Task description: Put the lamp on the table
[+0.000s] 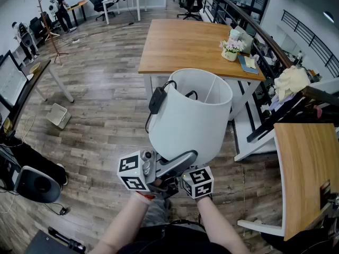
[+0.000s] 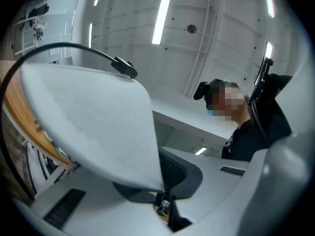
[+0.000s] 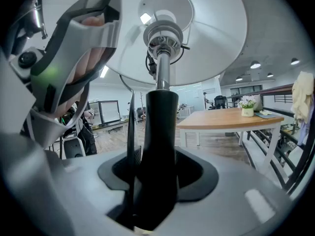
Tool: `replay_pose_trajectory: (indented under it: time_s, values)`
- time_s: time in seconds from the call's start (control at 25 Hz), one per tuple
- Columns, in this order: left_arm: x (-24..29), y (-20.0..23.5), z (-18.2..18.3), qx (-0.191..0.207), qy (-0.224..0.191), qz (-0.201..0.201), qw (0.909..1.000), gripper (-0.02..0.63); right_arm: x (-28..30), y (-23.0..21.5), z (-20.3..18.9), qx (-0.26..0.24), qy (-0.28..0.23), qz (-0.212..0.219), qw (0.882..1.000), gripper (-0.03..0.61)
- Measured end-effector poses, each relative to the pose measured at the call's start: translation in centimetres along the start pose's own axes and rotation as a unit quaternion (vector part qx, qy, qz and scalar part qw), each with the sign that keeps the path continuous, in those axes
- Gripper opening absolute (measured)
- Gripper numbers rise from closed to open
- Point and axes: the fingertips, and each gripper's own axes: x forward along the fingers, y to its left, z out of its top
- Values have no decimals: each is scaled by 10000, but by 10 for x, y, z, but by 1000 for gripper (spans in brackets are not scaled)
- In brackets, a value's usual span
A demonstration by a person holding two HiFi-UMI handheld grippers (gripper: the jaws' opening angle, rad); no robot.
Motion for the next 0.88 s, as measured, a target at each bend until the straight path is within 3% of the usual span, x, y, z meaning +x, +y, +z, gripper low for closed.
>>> replay_pose_trajectory:
  time_s: [0.4, 0.88]
  values:
    - [4, 90, 66, -4, 228, -267, 9994, 2, 96, -51, 51, 64, -169, -252, 9995, 219]
    - [-16, 165, 124, 33, 396, -604, 9974, 2, 189, -85, 80, 71, -341, -502, 9981, 219]
